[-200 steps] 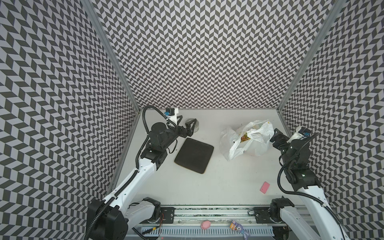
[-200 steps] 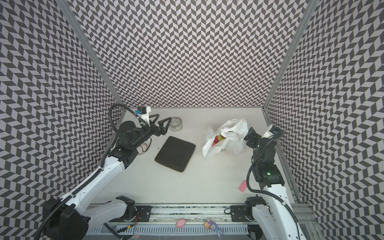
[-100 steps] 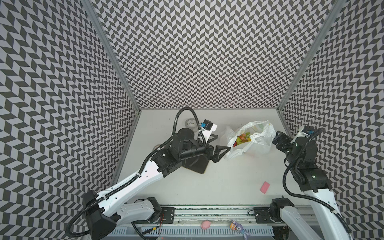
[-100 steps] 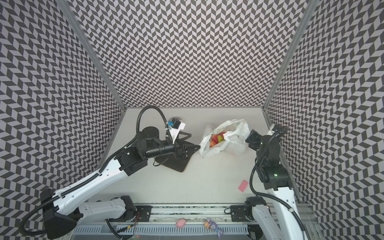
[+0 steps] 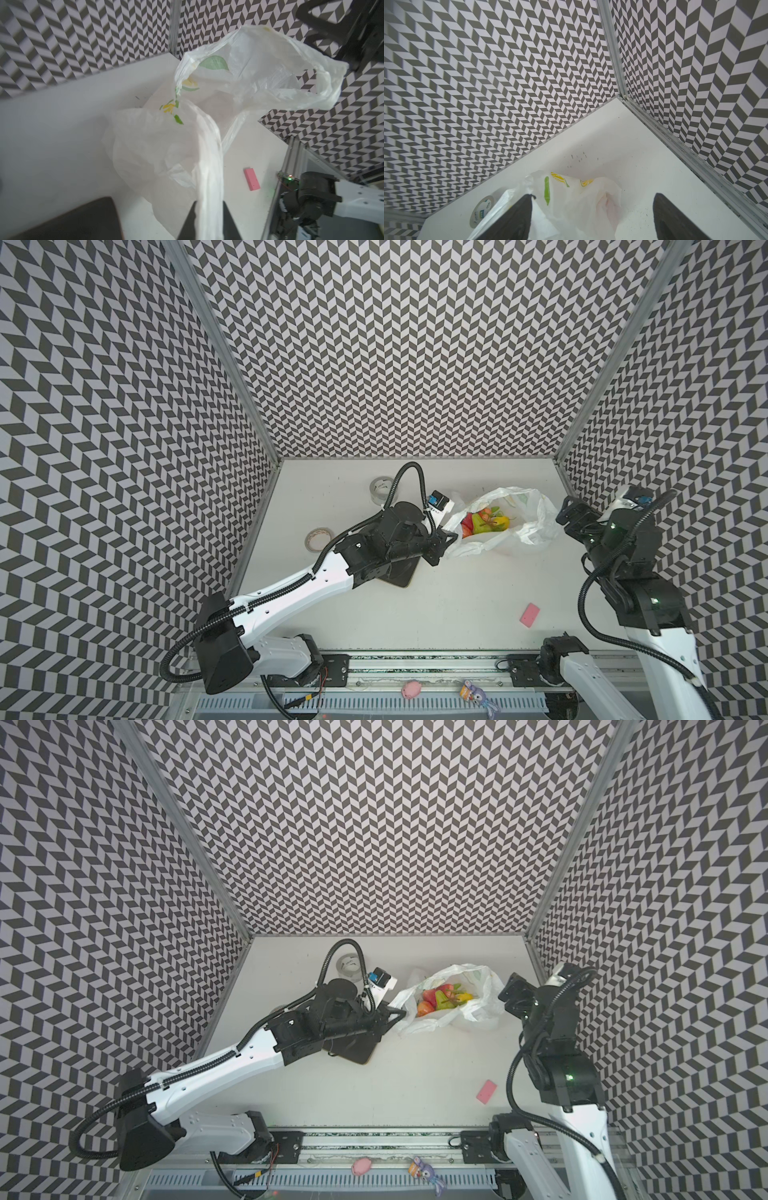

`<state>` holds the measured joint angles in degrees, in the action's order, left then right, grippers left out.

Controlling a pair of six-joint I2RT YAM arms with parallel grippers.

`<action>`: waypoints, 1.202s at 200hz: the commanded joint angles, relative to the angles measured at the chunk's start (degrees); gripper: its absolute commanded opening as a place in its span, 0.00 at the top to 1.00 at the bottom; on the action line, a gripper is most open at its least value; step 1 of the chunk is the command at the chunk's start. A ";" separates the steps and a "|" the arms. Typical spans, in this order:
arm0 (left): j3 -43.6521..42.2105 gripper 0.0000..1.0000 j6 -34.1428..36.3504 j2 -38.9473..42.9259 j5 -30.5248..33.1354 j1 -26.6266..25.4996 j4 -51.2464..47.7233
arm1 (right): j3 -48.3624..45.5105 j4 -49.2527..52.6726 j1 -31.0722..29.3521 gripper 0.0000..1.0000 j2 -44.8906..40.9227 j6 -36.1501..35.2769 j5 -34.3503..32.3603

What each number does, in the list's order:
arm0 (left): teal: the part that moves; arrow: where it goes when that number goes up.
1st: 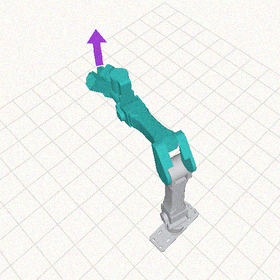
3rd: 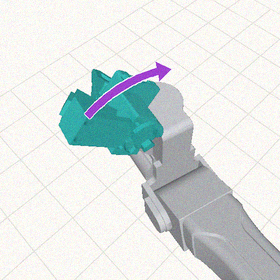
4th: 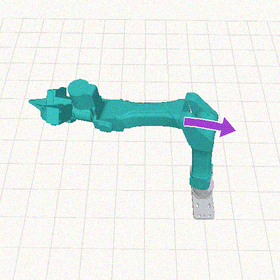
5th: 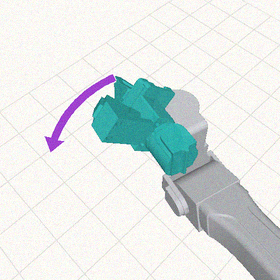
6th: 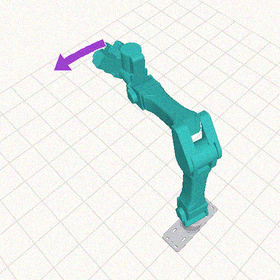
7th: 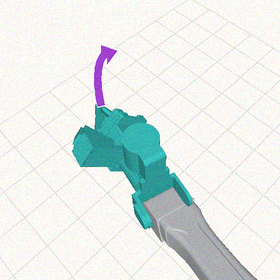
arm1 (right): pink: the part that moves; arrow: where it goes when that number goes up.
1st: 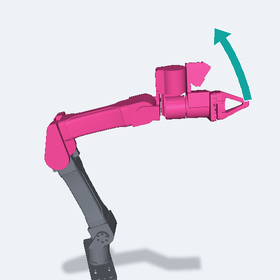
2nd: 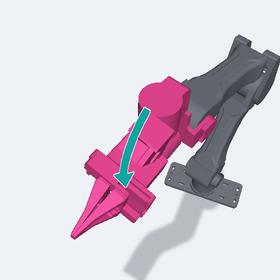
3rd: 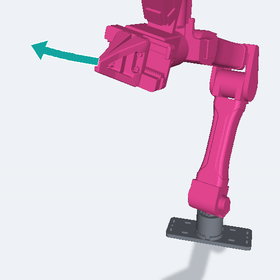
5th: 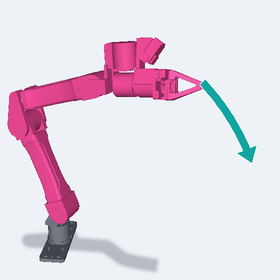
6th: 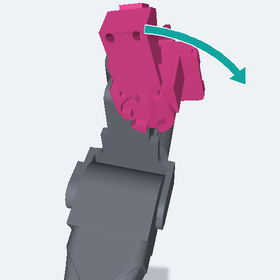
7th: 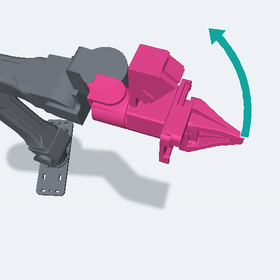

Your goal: Take the fake fruits out of the plastic bag

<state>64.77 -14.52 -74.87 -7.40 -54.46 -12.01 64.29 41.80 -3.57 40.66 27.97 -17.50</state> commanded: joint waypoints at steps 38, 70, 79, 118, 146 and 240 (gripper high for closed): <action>1.12 1.00 0.47 0.01 2.61 0.56 11.55 | 20.55 19.65 0.05 0.14 7.22 1.27 12.73; 1.91 1.00 0.81 -1.09 1.66 1.19 12.11 | 24.84 31.44 0.09 0.11 11.79 3.45 19.66; 1.94 1.00 0.77 -1.24 1.39 1.46 12.43 | 26.24 33.81 0.06 0.11 12.74 3.75 19.47; 2.47 1.00 0.64 -1.85 0.80 2.25 12.62 | 19.76 34.05 0.02 0.08 9.73 8.54 22.72; 2.11 1.00 0.49 -1.57 0.86 2.85 12.51 | 12.53 31.74 -0.01 0.11 8.67 10.84 25.04; 2.29 1.00 -1.01 -2.26 1.94 5.81 13.54 | 7.01 26.02 0.00 0.85 9.65 9.92 31.29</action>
<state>64.84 -14.63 -76.66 -5.80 -50.39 -0.99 72.79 72.31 -3.57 51.05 36.82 11.49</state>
